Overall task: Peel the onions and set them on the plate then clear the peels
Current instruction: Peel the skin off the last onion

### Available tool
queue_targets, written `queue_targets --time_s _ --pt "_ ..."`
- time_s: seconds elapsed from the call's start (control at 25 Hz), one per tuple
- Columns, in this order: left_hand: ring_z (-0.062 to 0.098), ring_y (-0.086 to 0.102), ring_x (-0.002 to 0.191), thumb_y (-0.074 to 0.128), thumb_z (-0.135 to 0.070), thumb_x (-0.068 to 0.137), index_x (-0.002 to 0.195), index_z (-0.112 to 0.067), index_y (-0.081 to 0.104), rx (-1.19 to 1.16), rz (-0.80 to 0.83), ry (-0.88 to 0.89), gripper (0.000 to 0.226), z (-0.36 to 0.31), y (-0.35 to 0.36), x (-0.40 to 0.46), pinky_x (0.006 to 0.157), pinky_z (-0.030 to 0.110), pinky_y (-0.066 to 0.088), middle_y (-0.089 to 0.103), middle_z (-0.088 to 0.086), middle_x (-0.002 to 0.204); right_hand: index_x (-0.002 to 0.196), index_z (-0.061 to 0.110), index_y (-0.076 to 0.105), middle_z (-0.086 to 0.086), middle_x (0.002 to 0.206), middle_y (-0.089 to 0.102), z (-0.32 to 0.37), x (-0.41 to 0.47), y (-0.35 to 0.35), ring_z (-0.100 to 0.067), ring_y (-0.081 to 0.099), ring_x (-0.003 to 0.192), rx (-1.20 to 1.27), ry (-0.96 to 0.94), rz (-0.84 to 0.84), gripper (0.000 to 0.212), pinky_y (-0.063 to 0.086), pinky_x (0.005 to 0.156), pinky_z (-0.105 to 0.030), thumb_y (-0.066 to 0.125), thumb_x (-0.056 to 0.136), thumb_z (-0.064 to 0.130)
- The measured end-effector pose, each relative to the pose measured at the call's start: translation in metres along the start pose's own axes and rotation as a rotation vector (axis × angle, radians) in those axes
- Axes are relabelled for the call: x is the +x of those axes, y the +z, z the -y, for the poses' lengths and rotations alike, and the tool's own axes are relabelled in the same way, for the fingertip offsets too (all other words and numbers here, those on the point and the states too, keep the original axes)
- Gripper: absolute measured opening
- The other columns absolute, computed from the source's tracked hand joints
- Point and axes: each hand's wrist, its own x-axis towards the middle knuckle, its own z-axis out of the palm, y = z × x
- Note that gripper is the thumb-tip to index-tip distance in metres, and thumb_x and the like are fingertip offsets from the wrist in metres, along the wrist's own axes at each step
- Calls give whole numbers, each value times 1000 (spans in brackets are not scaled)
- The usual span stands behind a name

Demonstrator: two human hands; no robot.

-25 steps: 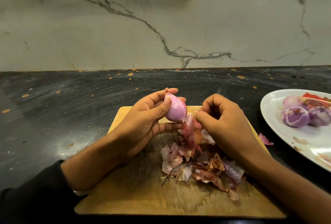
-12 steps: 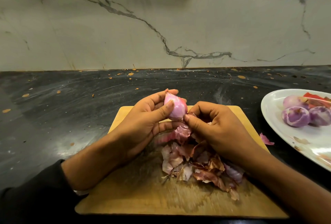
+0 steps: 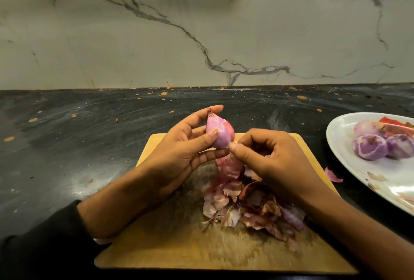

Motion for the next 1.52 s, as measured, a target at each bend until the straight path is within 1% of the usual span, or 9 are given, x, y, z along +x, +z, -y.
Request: queue_targets --time_s 0.16,0.32,0.44,0.6,0.76,0.92,1.2,1.4,1.52 --pt "28 69 101 60 -7 85 134 -18 56 18 15 4 51 0 2 -2 88 37 59 66 23 122 75 18 71 -4 66 68 -2 2 -1 -17 63 62 -21 27 -40 14 53 61 -39 73 88 22" --pt "29 69 101 64 -5 80 131 -14 59 25 -17 4 52 1 2 -1 86 38 60 63 22 128 73 16 69 -1 63 65 2 2 -2 -8 56 58 44 21 -96 22 46 55 -22 69 93 25" --pt "28 69 102 65 -4 80 128 -13 62 23 -42 5 49 2 1 0 85 36 60 64 18 129 57 11 61 -1 50 54 2 1 -3 -7 47 49 16 44 -102 36 39 49 -21 70 91 18" --pt "27 68 103 68 -4 76 126 -12 64 29 -39 13 50 1 1 -1 85 37 60 65 17 127 77 10 58 -10 64 57 -2 2 -3 -10 49 56 7 65 -112 18 42 52 -24 75 83 12" --pt "27 70 100 71 -2 73 122 -11 65 62 -5 16 50 3 3 -2 84 40 61 69 17 120 89 18 72 0 78 73 1 2 -3 -13 71 70 95 69 -110 7 59 62 -27 75 86 24" --pt "29 71 100 74 0 71 115 -11 65 91 -5 2 47 3 3 -3 79 37 62 69 20 117 93 18 77 5 83 77 1 2 -3 -7 73 78 96 46 -112 6 60 69 -24 75 87 19" --pt "29 71 101 80 -2 59 94 -17 63 225 -31 61 42 6 5 -4 81 42 62 70 3 117 77 22 78 8 69 74 4 -2 2 -11 68 63 -82 -37 -172 11 56 55 -27 74 86 17" --pt "29 71 103 83 -7 58 85 -29 69 243 1 62 38 6 4 -5 82 44 61 70 4 116 77 17 77 5 63 71 2 -3 4 -14 66 57 -158 -83 -225 7 53 51 -34 74 84 15" --pt "28 72 97 78 -1 64 95 -23 70 172 10 42 39 6 4 -4 79 39 62 70 12 116 79 18 76 6 64 71 2 -2 4 -9 67 60 -143 -63 -231 6 57 54 -28 73 84 16"
